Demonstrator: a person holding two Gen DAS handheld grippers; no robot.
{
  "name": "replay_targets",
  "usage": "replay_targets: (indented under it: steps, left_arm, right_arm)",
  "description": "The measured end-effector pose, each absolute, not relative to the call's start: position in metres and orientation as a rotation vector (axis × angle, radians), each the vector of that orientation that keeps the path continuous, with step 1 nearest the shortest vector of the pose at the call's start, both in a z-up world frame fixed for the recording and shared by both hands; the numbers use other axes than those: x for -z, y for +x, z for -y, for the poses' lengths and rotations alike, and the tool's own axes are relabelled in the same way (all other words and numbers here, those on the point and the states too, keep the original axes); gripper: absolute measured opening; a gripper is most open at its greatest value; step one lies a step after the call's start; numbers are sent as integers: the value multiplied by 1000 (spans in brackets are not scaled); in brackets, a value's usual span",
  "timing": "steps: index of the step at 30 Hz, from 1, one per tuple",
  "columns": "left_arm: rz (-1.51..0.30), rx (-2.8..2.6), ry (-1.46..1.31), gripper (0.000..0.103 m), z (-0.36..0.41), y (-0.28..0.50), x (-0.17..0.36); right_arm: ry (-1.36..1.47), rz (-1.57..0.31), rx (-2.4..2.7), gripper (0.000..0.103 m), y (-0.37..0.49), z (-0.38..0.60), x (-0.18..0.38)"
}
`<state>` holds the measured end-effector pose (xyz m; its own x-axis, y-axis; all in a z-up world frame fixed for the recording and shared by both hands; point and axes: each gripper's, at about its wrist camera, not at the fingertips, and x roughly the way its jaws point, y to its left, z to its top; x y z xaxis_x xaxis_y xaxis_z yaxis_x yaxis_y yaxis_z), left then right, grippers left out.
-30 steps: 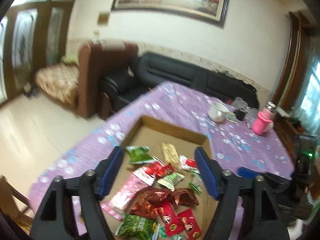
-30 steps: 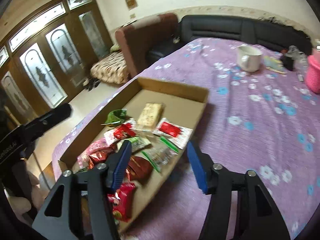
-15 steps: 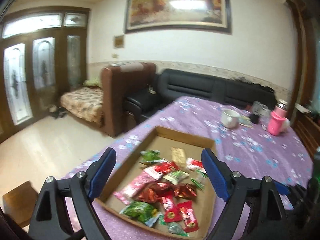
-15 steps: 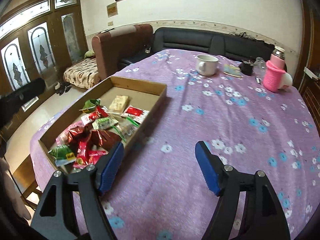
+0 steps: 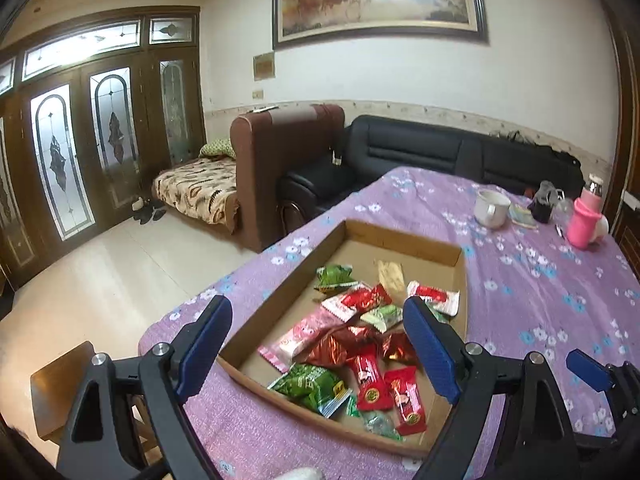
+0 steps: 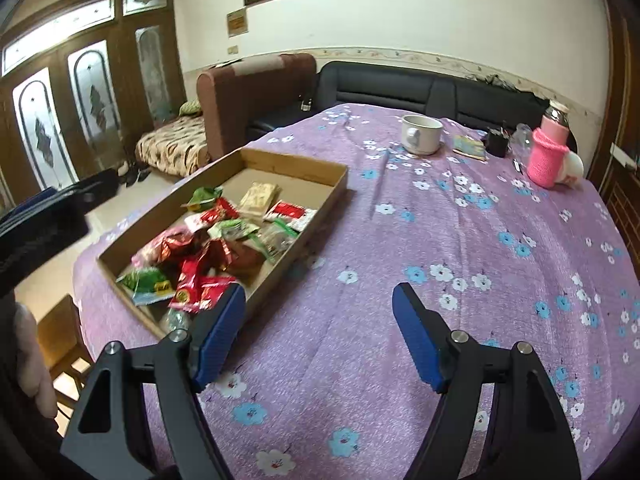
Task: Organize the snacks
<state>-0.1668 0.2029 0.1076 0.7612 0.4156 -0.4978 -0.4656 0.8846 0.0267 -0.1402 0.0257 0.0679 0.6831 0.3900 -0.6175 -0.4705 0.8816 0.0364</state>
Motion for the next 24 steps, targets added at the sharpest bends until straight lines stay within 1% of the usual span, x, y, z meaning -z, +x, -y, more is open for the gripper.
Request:
replay_targets:
  steps: [7,24]
  left_arm:
    - [-580,-419,-139,87,-205,-166,-99]
    - [-636,-390,-154,87,-206,-159,-89]
  right_arm:
    - [-176,-668,-499,77,-146,-40,-63]
    - [-188,-695,-505,78,-147,-47,-58]
